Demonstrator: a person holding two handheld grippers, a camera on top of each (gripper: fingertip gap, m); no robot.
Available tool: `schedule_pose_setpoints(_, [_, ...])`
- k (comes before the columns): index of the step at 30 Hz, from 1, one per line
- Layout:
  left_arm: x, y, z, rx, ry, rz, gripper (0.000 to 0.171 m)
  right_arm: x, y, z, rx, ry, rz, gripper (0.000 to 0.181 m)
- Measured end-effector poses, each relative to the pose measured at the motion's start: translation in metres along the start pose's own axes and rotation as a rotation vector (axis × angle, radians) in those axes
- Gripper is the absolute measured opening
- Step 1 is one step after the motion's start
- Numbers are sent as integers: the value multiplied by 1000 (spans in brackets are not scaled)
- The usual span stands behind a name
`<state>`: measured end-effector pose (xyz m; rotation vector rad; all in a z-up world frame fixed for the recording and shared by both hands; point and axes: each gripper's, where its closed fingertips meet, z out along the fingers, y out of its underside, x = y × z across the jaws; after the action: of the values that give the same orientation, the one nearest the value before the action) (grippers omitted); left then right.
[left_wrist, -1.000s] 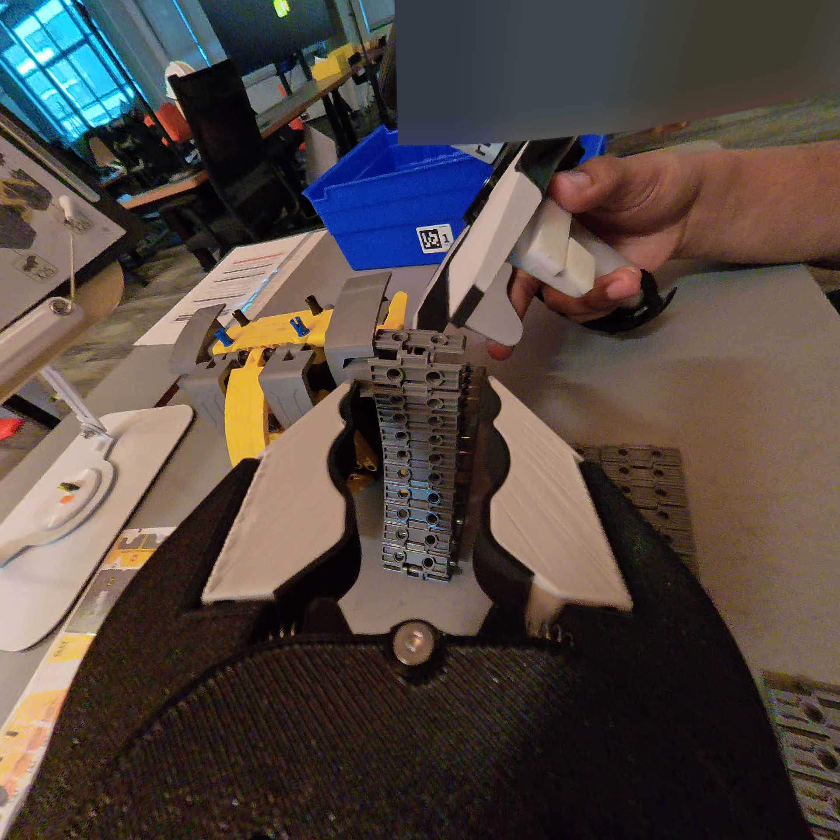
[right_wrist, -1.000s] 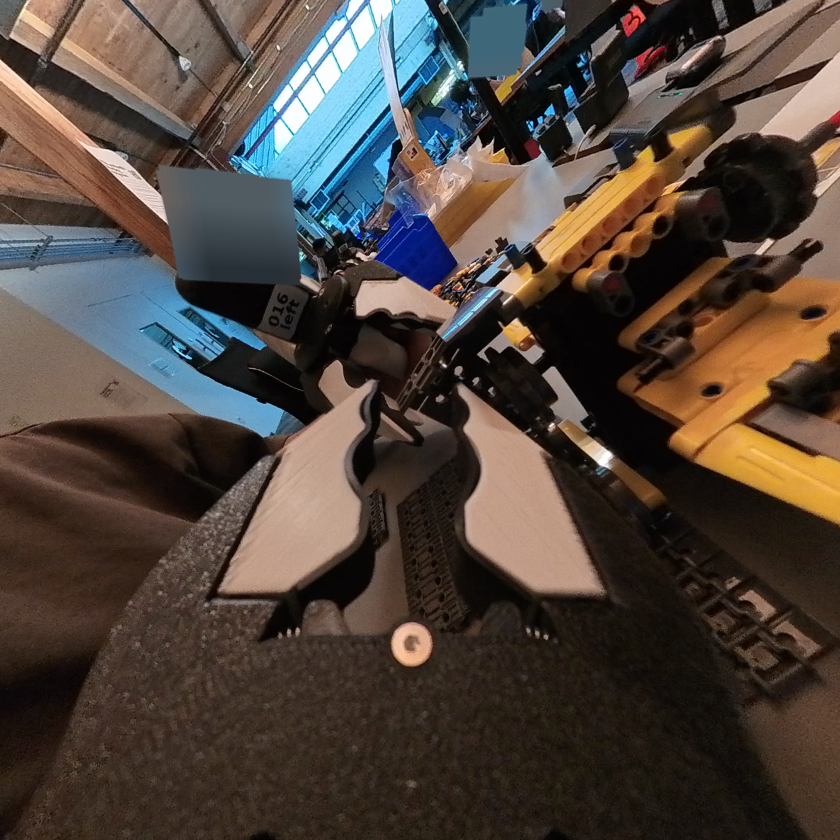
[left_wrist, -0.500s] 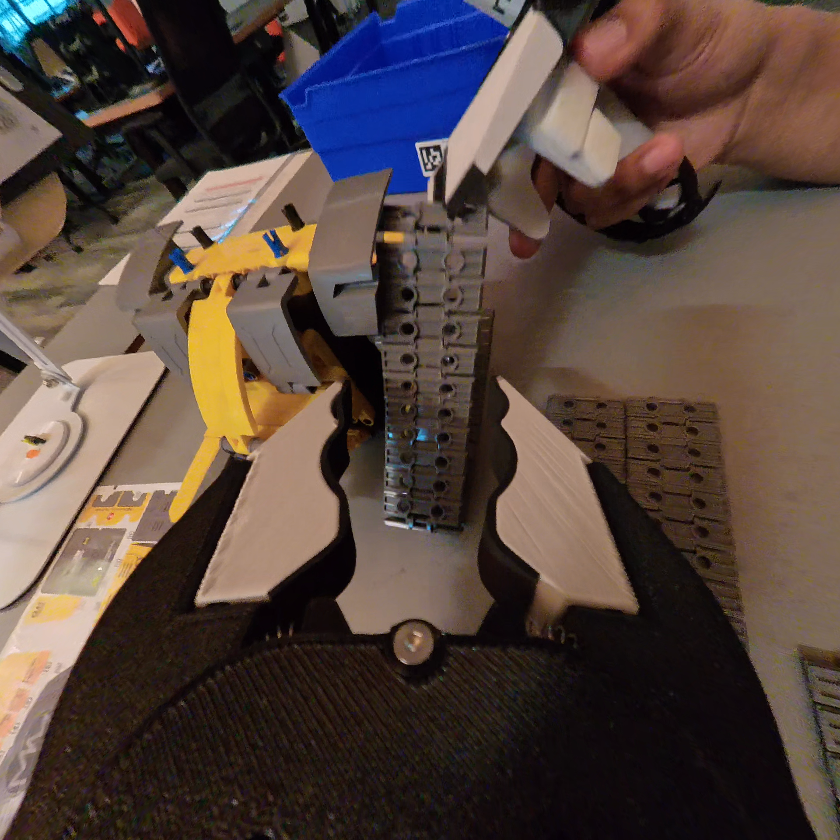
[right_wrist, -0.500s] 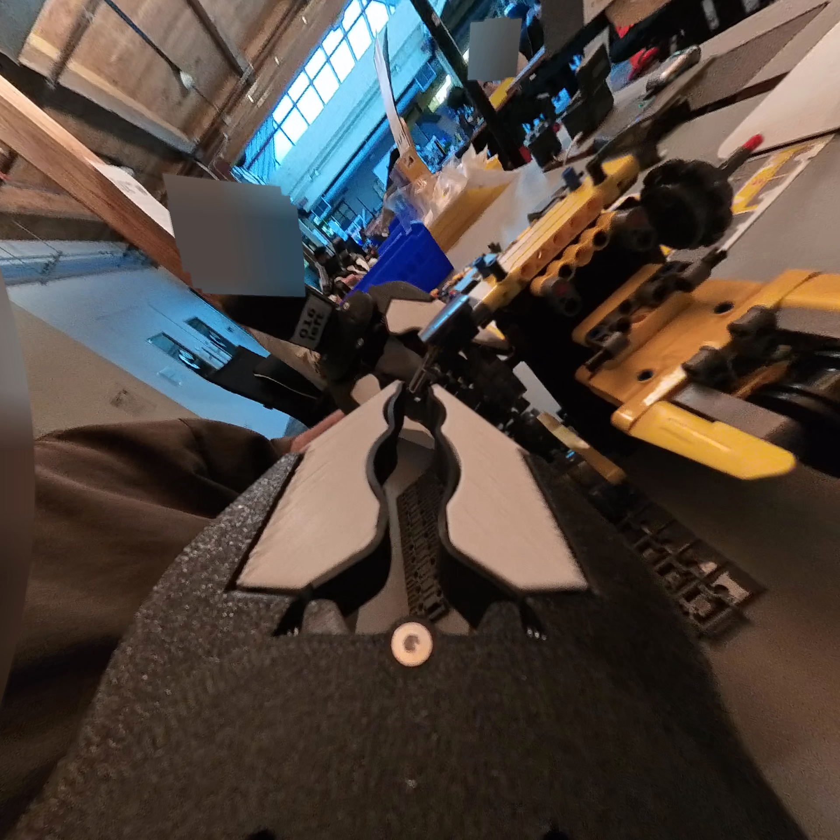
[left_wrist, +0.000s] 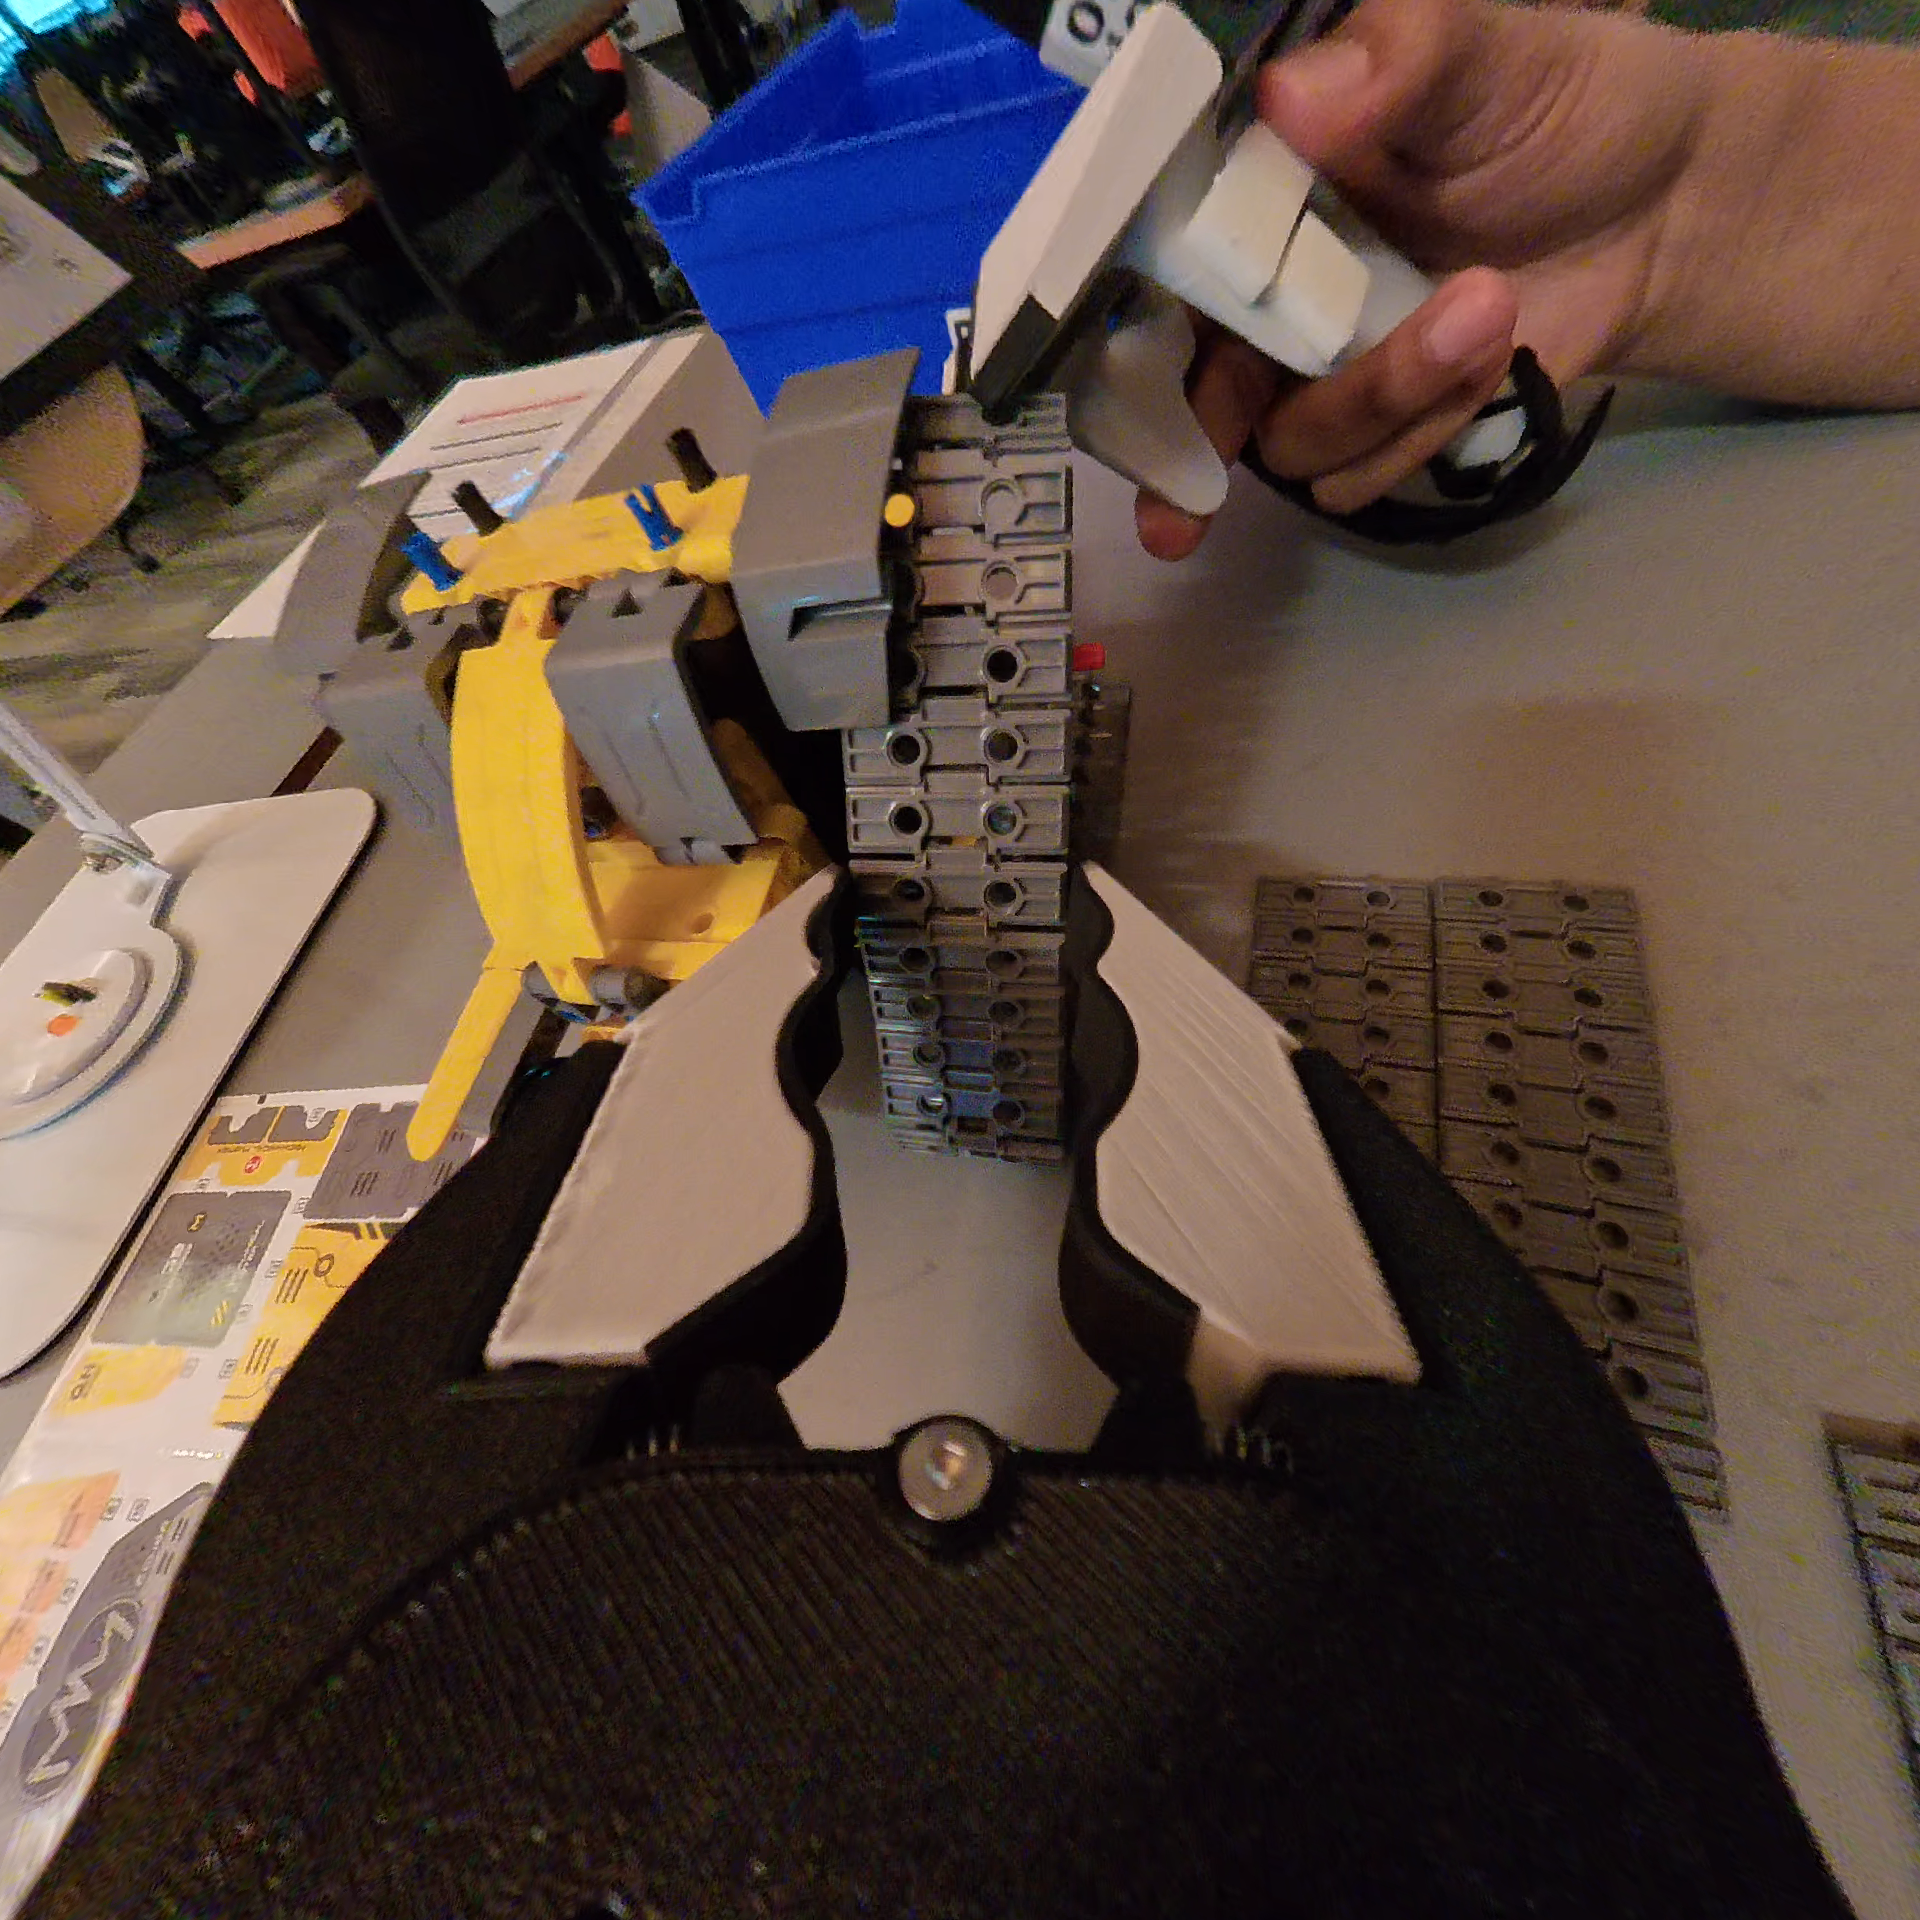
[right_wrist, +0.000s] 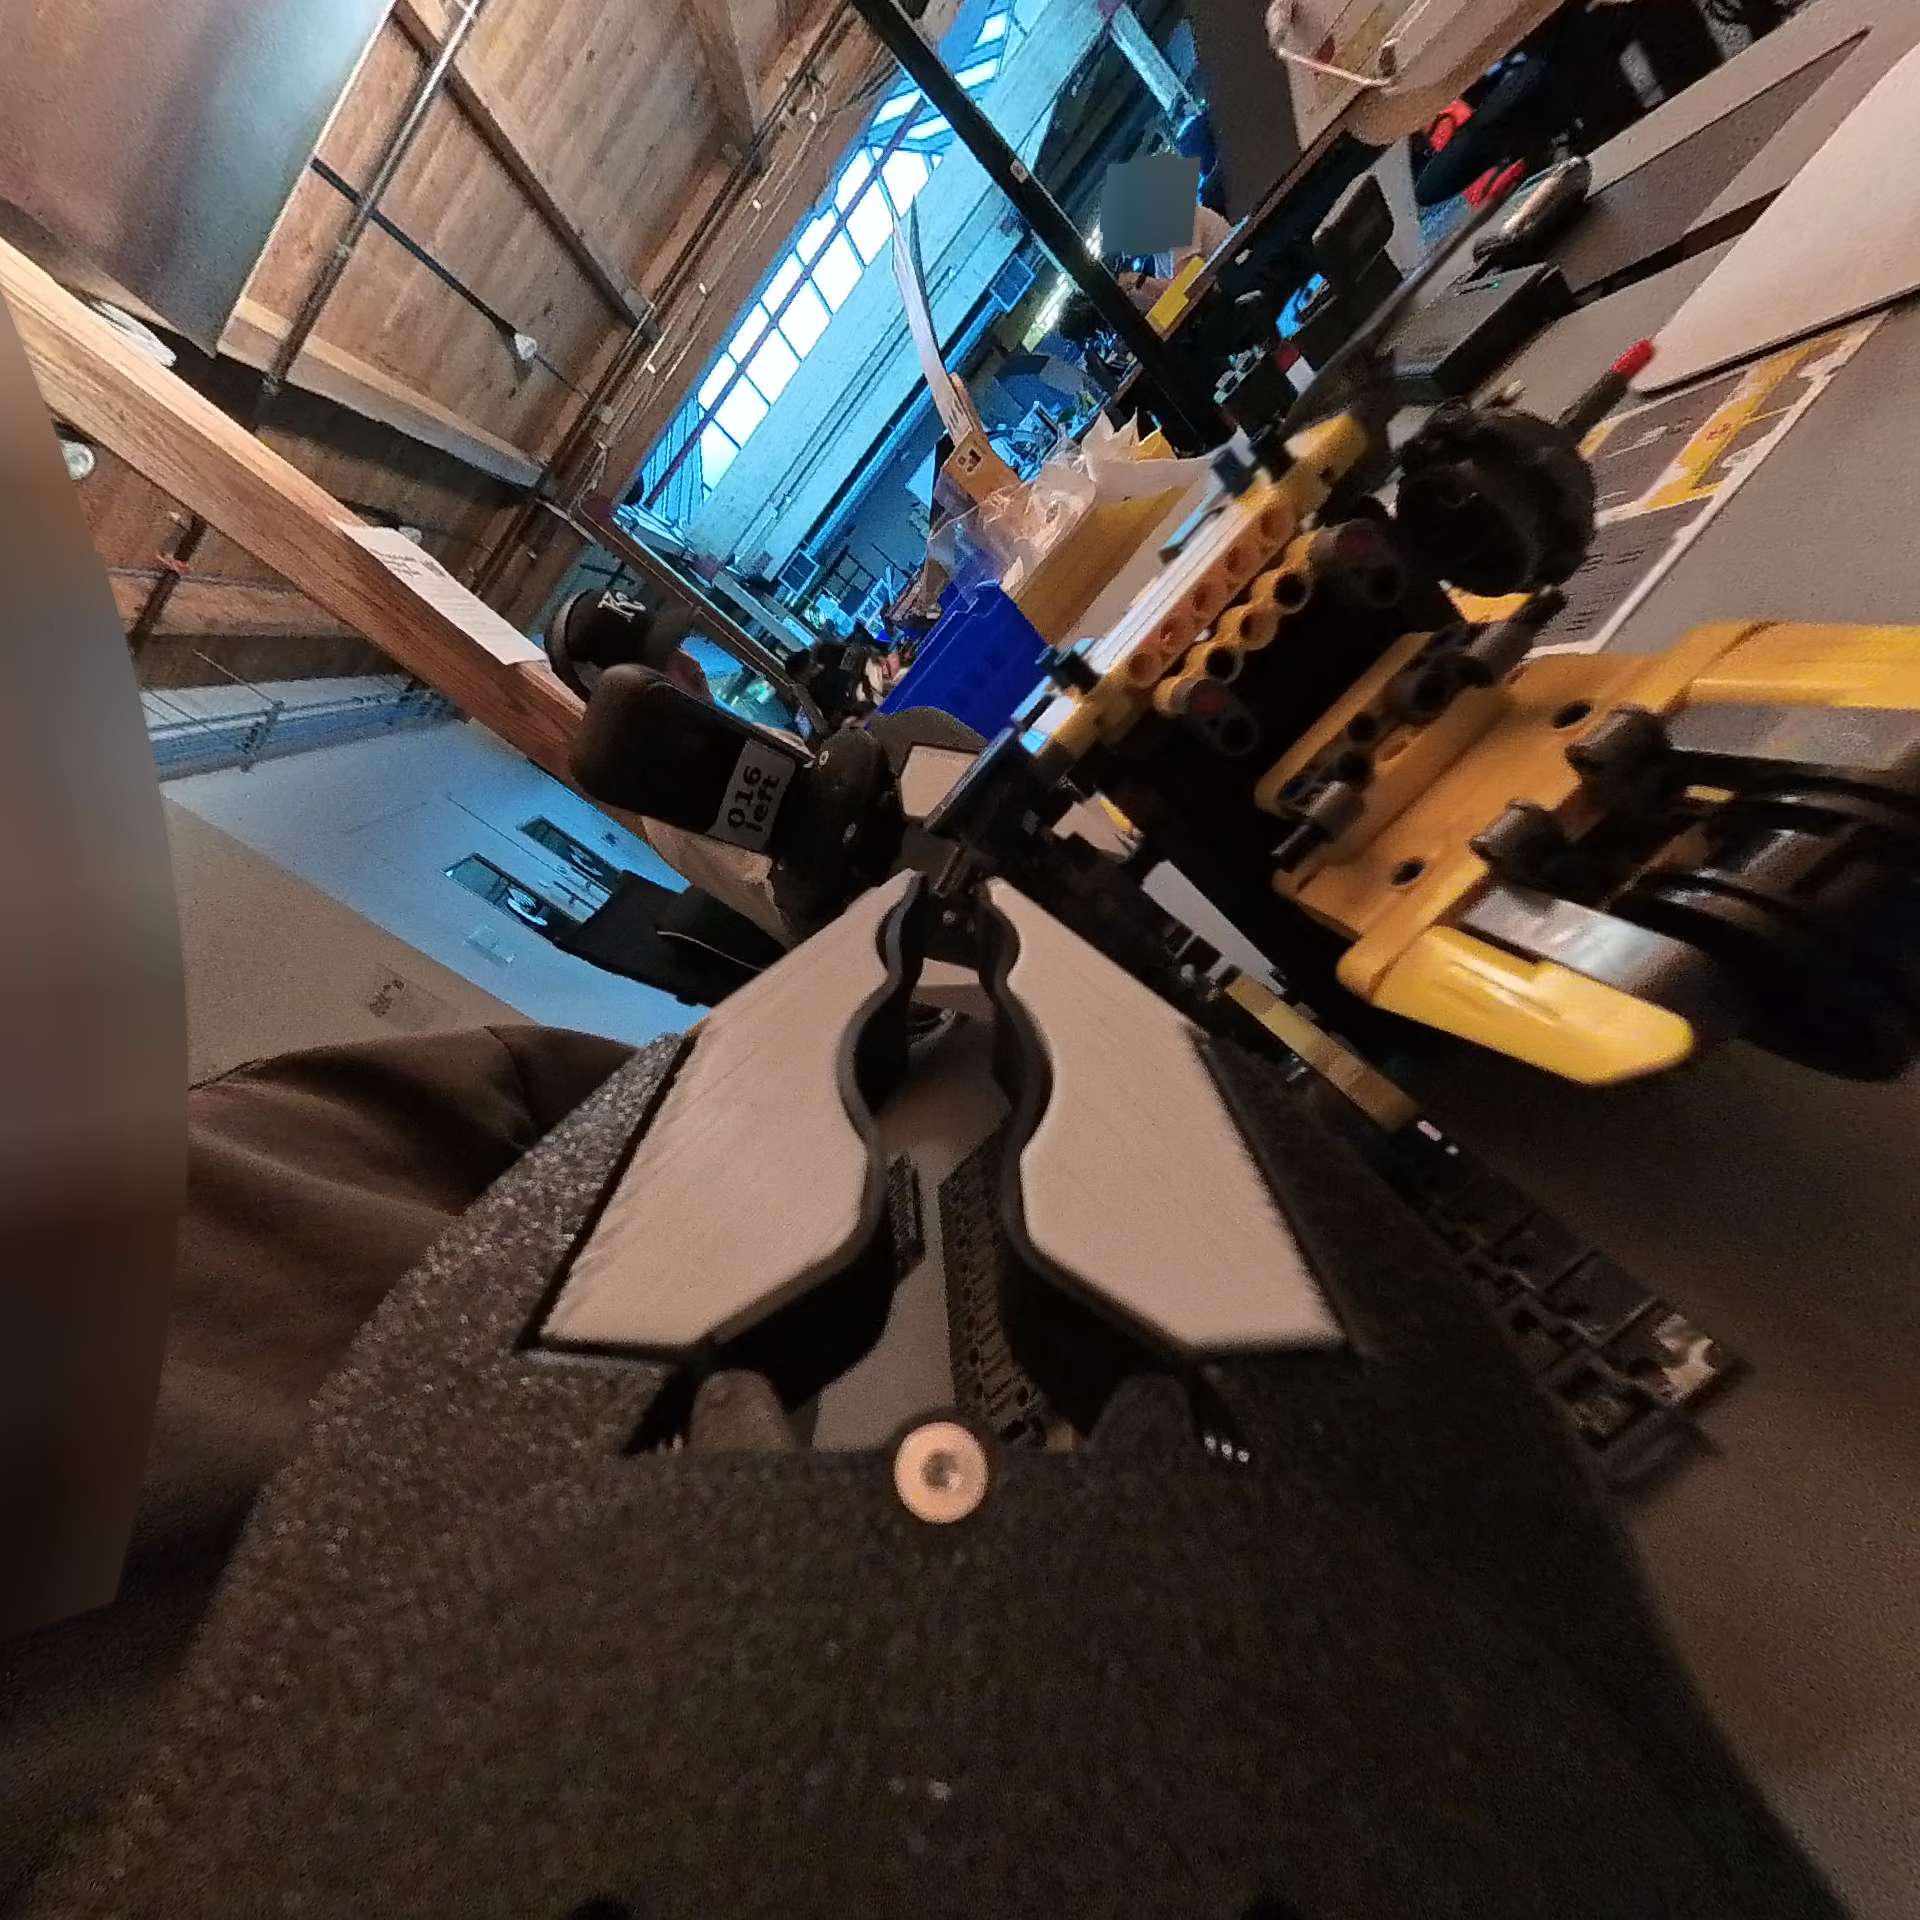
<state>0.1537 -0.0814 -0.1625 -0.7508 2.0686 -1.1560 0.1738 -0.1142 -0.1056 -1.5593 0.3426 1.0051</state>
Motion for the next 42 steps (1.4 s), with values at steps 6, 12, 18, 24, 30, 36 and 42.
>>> schedule_pose_setpoints(6, [-5,-7,-6,66,15,-60,38,3,-3,-2,13,2,30,7])
schedule_pose_setpoints(12, [-4,-11,-7,111,39,-99,37,5,-4,-5,14,16,64,7])
schedule_pose_setpoints(18, [-4,-14,-7,144,55,-138,37,13,0,-6,-9,64,82,7])
schedule_pose_setpoints(24, [-3,-13,-4,137,55,-137,37,11,-4,-7,8,64,75,7])
schedule_pose_setpoints(30, [-1,-8,2,104,36,-119,37,11,-4,-4,13,73,67,7])
schedule_pose_setpoints(36, [-7,-13,-6,146,25,-134,37,14,-5,-3,28,81,79,6])
schedule_pose_setpoints(42, [-10,-17,-11,181,29,-161,37,18,-5,-6,25,110,80,7])
